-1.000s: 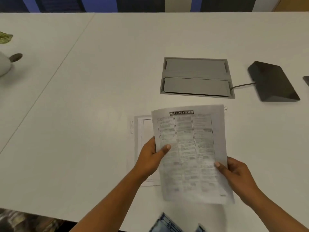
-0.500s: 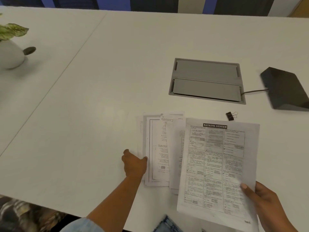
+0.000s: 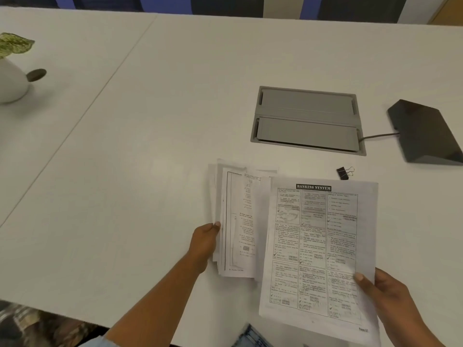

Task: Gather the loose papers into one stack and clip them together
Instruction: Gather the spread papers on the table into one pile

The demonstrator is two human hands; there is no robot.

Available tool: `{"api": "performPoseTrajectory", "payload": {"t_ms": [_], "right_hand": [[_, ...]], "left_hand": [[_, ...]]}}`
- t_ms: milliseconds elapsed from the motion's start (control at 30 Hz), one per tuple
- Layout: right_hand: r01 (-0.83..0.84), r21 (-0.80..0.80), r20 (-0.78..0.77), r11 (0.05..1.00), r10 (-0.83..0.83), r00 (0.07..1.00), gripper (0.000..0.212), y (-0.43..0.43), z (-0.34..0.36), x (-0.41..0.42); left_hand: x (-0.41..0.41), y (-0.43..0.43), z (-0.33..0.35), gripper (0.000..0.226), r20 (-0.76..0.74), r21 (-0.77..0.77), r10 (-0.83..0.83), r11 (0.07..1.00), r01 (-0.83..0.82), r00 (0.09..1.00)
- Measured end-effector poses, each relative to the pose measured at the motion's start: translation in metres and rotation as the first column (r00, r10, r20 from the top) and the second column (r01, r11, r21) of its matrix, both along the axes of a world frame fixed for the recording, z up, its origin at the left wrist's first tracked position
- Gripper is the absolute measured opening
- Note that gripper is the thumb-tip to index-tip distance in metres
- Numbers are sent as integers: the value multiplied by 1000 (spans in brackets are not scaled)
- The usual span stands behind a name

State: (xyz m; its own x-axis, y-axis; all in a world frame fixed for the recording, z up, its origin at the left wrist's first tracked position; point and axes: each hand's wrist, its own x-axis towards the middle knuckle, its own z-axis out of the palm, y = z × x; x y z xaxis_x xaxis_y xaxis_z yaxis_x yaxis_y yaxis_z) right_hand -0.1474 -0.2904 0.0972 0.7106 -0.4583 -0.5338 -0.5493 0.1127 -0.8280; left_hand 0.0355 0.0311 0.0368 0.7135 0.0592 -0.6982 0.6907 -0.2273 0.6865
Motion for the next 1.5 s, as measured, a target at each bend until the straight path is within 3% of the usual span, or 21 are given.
{"api": "performPoseTrajectory", "payload": {"t_ms": [133,267,367,400,467,533,600,633,733,767,933,1067,1200,1333,1433,1500], "right_hand": [[-33,16,33,999,33,999,101,4,2,1],[-49,93,49,994,45,998,41,3,3,3],[-48,79,3,996,47,999,45,6,4,5],[-44,67,3,997,44,999,44,6,3,4],[-53,48,8,997,53,999,31,8,3,6],[-58,32,11,998,58,998,19,10,1,7],[-52,52,17,997,52,999,18,8,-1,7],[-52,61,28,997,50,998,20,9,0,7],[-74,68,58,995,70,996,69,7,-3,6],[-64,60,63,996,60,996,75,7,-2,7],[-26,82,79,996,19,997,51,6,-5,4],[2,98,45,995,-6,999,18,9,-4,3],[9,79,33,997,-12,999,17,8,-4,5],[7,71,50,997,-11,999,44,10,-3,7],[12,89,55,996,-17,998,25,9,-3,9],[7,86,48,996,-11,999,27,11,-4,10]], "left_hand": [[0,7,-5,30,23,90,-62,994,60,998],[1,15,-7,23,136,218,-154,968,122,979],[1,14,-3,20,204,283,-128,957,67,970],[0,10,-1,30,219,283,-105,958,40,970],[-2,1,0,45,247,261,-79,965,12,966],[-3,-7,7,38,295,266,-121,963,40,948],[-1,-9,11,20,354,326,-230,939,112,907],[0,-6,13,22,378,367,-276,921,131,884],[7,9,23,30,384,462,-309,880,109,870],[10,16,28,32,388,479,-288,874,76,876],[19,46,38,29,401,526,-276,850,27,874],[16,62,42,27,392,517,-194,855,-41,899],[11,80,55,27,412,561,-162,821,-109,897],[10,112,68,28,452,598,-63,762,-250,890],[6,129,82,26,517,561,71,724,-401,853],[4,134,94,26,555,518,136,716,-468,821]]}}
